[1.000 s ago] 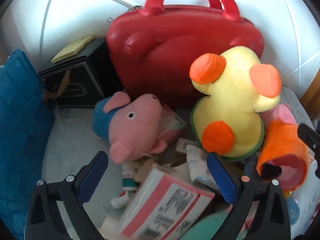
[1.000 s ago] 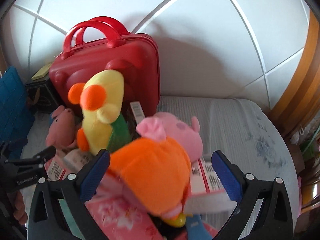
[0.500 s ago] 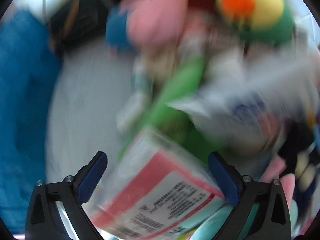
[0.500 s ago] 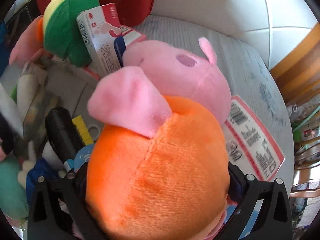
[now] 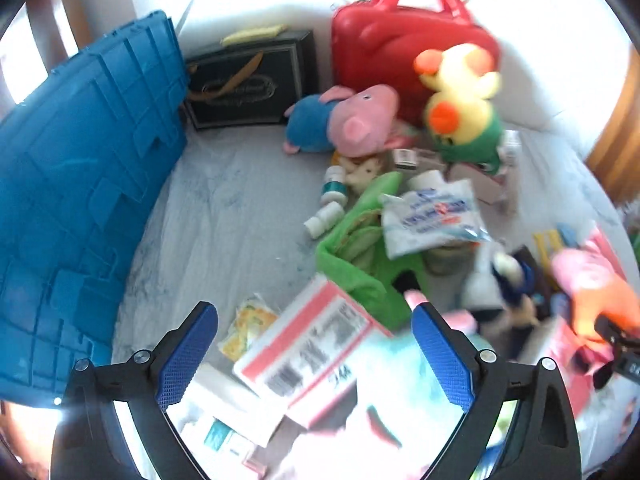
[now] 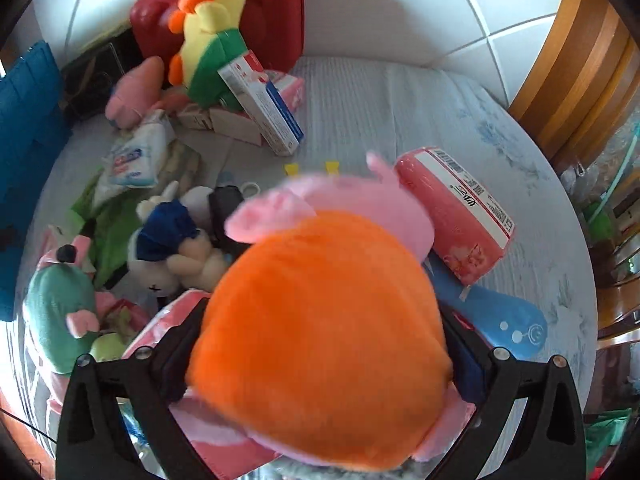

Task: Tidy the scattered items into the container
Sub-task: 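Grasp the pink tissue pack with the right tool while the left grasps the teal pig plush, then lift the tissue pack with the right tool while the left lifts the teal plush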

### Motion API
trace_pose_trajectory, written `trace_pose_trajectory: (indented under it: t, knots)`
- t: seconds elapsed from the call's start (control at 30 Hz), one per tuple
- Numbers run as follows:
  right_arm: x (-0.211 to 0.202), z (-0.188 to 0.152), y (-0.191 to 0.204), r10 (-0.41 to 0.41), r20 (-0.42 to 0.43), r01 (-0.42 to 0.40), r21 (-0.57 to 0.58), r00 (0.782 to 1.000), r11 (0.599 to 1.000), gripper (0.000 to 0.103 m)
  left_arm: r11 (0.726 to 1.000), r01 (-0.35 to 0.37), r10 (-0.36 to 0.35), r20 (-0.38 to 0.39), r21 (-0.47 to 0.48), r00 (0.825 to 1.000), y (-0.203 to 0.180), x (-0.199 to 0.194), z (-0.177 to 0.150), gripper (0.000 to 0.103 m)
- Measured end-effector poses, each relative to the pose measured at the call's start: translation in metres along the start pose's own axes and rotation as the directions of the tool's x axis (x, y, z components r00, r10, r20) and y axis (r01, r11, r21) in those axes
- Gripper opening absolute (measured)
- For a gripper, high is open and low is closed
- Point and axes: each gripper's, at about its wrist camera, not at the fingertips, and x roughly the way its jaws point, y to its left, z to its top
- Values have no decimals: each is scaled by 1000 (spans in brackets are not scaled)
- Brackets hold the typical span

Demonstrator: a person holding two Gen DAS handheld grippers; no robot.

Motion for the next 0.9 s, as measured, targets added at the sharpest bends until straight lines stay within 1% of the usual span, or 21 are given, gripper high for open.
trace_pose_trajectory:
  t: [0.03, 0.13, 0.23, 0.3, 0.4, 0.57, 0.6, 0.73, 0.9]
  knots:
    - [-10, -5, 5, 15, 32, -15, 7, 999, 1000, 103, 1000, 10, -10, 8, 10, 1000, 1, -4, -7, 99]
    - [-39, -19, 17, 45, 125, -48, 21, 991, 999, 103, 999, 9, -10, 6, 36, 1000, 7, -10, -29, 99]
    - [-44, -30, 26, 113, 105, -114, 9, 988, 993, 103, 999, 1, 0, -23, 41, 1000, 19, -10, -49, 99]
    - [-46, -42, 40, 139, 92, -139, -15, 986, 990, 103, 999, 30, -29, -44, 23, 999, 20, -10, -62, 99]
    - [-42, -58, 52, 134, 56, -133, -16, 989, 991, 103, 998, 60, -58, -54, 31, 997, 8, -11, -79, 99]
    - [-37, -73, 38, 97, 24, -97, -21, 995, 995, 103, 992, 89, -83, -69, 86, 994, -30, -5, -89, 99]
    - [-37, -76, 32, 90, 20, -90, -21, 996, 996, 103, 991, 87, -80, -73, 99, 994, -38, -3, -90, 99]
    - [-33, -80, 22, 108, -1, -108, -53, 994, 993, 103, 986, 85, -70, -112, 141, 991, -64, 11, -94, 99]
    - [-20, -75, 20, 135, -49, -139, -94, 990, 986, 103, 989, 61, -37, -167, 138, 985, -79, 38, -90, 99]
